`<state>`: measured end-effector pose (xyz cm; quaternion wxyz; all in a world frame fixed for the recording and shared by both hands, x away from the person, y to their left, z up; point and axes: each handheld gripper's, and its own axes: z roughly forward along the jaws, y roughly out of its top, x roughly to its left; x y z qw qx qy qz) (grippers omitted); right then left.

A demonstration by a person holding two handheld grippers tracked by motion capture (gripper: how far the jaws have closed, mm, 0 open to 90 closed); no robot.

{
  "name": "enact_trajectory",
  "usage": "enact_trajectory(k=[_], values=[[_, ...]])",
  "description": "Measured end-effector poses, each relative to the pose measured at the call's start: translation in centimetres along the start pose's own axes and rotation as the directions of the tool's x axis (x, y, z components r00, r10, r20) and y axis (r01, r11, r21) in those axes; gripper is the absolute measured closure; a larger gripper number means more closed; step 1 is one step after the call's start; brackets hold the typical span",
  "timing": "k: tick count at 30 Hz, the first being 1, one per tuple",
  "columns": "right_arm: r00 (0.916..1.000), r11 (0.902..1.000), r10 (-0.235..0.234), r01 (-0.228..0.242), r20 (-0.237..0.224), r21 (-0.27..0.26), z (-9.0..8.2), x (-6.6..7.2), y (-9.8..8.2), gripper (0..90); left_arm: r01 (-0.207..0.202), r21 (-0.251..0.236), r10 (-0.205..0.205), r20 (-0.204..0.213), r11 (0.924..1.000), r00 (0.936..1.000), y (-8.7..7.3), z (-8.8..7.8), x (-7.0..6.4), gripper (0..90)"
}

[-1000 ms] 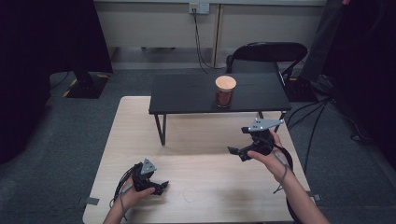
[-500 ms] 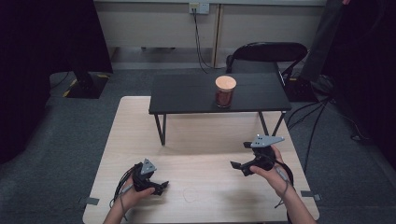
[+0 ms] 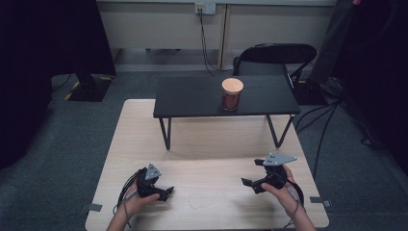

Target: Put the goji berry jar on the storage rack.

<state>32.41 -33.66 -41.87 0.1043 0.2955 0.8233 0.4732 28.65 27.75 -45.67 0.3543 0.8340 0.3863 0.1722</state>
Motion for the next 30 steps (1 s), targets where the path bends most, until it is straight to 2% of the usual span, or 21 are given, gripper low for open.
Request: enact_trajectory(k=[3,12,18,20,23,26,30], values=[[0.9998,0.9999,0.015,-0.015,-0.015,0.005,0.0,-0.3,-0.8,0.0,0.006,-0.004,-0.006,0.001,1.0000,1.0000,-0.1,0.0,0.0,0.0],[0.9998,0.9988,0.020,-0.020,0.007,0.044,0.3,0.0,-2.3,0.0,0.009,-0.004,-0.009,-0.004,1.0000,1.0000,0.0,0.0,-0.1,0.0],[0.9997,0.9975,-0.012,0.010,0.022,0.069,0.7,0.7,-3.0,0.0,0.010,-0.004,-0.010,-0.005,0.9999,0.9999,0.0,0.0,-0.2,0.0],[0.9995,0.9959,-0.027,0.026,0.013,0.086,0.9,0.7,-2.9,0.0,0.010,-0.004,-0.010,-0.005,0.9999,0.9999,0.0,0.0,-0.2,0.0],[0.9982,0.9920,-0.052,0.048,0.031,0.116,1.1,1.2,-2.7,0.0,0.010,-0.004,-0.010,-0.005,0.9999,0.9999,0.0,0.0,-0.2,0.0],[0.9989,0.9919,-0.041,0.038,0.023,0.121,1.4,1.1,-2.8,0.0,0.010,-0.004,-0.010,-0.005,0.9999,0.9999,0.0,0.0,-0.2,0.0],[0.9973,0.9869,-0.065,0.060,0.033,0.150,1.7,1.4,-2.7,0.3,0.010,-0.004,-0.010,-0.005,0.9999,0.9999,-0.1,0.0,-0.2,0.0]])
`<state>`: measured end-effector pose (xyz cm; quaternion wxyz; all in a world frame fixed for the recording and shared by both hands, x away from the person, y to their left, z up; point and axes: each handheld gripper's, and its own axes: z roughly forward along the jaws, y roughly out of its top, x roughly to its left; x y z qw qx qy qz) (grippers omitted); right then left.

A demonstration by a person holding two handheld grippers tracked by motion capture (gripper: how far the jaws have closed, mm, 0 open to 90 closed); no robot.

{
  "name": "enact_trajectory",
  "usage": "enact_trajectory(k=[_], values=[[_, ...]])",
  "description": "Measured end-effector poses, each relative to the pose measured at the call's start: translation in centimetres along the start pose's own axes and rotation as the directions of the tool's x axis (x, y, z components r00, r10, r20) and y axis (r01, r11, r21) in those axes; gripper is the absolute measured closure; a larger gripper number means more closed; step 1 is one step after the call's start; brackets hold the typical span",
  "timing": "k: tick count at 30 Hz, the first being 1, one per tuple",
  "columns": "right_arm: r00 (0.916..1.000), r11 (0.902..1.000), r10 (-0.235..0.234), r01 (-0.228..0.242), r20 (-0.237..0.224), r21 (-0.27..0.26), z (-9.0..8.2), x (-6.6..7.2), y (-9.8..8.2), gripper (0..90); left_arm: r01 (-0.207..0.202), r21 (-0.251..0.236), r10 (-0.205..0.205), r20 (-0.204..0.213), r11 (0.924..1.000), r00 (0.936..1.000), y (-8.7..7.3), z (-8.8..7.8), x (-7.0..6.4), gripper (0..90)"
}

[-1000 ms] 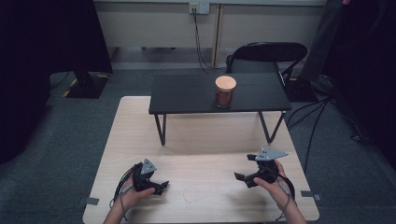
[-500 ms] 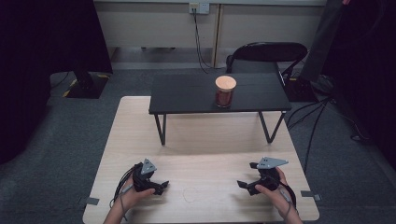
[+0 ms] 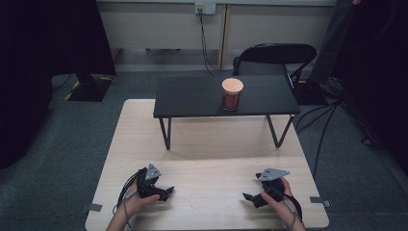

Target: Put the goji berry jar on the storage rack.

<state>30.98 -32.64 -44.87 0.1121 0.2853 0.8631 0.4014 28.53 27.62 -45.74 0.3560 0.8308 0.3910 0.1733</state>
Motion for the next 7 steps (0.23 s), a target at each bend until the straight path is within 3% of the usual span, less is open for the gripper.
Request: enact_trajectory(k=[7], values=[[0.9998,0.9996,-0.015,0.015,0.012,0.023,0.30,0.32,0.20,0.4,0.000,0.000,0.000,0.000,1.0000,1.0000,0.00,0.00,0.00,0.0]])
